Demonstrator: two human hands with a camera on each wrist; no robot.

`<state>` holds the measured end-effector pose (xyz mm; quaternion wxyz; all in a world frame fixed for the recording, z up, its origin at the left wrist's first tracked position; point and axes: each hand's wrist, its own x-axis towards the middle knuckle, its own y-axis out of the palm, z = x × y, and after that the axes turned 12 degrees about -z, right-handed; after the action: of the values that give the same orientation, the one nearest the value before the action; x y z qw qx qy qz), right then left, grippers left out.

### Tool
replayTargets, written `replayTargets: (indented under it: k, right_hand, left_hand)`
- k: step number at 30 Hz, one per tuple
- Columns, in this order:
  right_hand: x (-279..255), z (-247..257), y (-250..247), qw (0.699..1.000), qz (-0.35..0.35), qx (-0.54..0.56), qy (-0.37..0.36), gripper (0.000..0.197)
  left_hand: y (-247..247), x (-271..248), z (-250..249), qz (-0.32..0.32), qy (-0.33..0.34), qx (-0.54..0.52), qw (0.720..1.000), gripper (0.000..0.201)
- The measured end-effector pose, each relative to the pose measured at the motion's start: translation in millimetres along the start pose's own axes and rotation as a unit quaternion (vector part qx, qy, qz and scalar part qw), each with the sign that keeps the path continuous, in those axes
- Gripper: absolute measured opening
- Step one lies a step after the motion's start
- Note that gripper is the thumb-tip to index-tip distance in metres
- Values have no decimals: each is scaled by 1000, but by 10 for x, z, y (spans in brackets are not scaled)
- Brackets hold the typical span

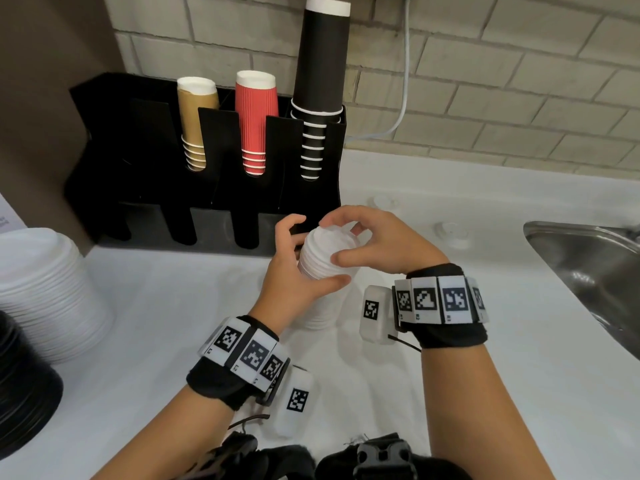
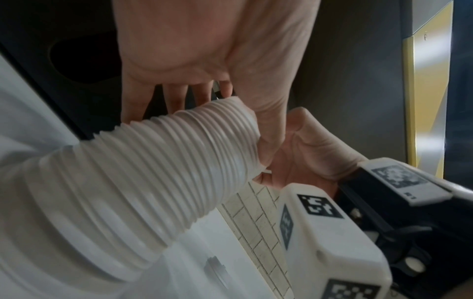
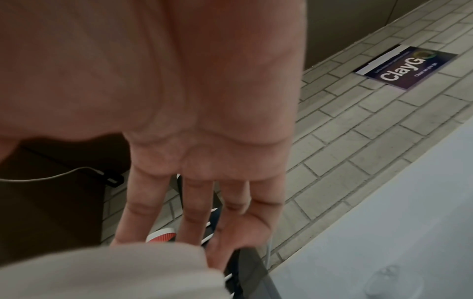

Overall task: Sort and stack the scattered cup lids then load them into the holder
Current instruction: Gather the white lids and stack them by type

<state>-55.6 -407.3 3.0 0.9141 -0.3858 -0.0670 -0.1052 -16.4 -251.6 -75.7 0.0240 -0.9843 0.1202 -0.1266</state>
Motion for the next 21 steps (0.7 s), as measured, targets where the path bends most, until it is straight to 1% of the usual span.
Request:
replayTargets:
  k: [3,6,7,8,9,10,11,12,13,15,16,18,21]
  right_hand:
    - [9,-3,27,1000,-3,-7,-4,44]
    - [15,-46,33,1000,7,-2,1,48]
    - [20,-91,15,1000,0,16,10,49]
    - [30,-158,-20,998,-29,50,30,46]
    - [50,-248,-68,990,-81,94,62,43]
    - [85,-369,-121,974,-147,132,108,41]
    - [132,-520,-184,952,-209,149,164,44]
    - [183,-680,-249,930,-252,143,226,51]
    - [229,-842,-310,910,-270,119,290,57]
    - [301,-1133,-400,879,-262,62,394,70]
    - [325,-1251,-425,867,-252,37,427,75]
    - [342,-1433,-461,856,-230,-7,463,84]
    - [351,-1598,-503,851,-189,-59,486,92]
  left_hand:
    - [-7,4,15,2,4,-1,1000,94]
    - [-24,7,24,10,10,1,1000,78]
    - [-31,9,19,12,11,2,1000,73]
    - [-39,11,14,14,11,4,1000,70]
    - [-47,15,9,15,12,5,1000,68]
    - [-54,18,5,16,13,7,1000,68]
    - [-58,19,-2,16,12,8,1000,67]
    - [-60,19,-9,16,11,7,1000,68]
    - [-58,19,-11,16,9,5,1000,68]
    - [-50,20,-11,18,6,2,1000,69]
    - [-48,24,-14,20,7,2,1000,69]
    - [-42,34,-25,19,10,3,1000,68]
    - [-32,55,-37,1,7,-1,1000,61]
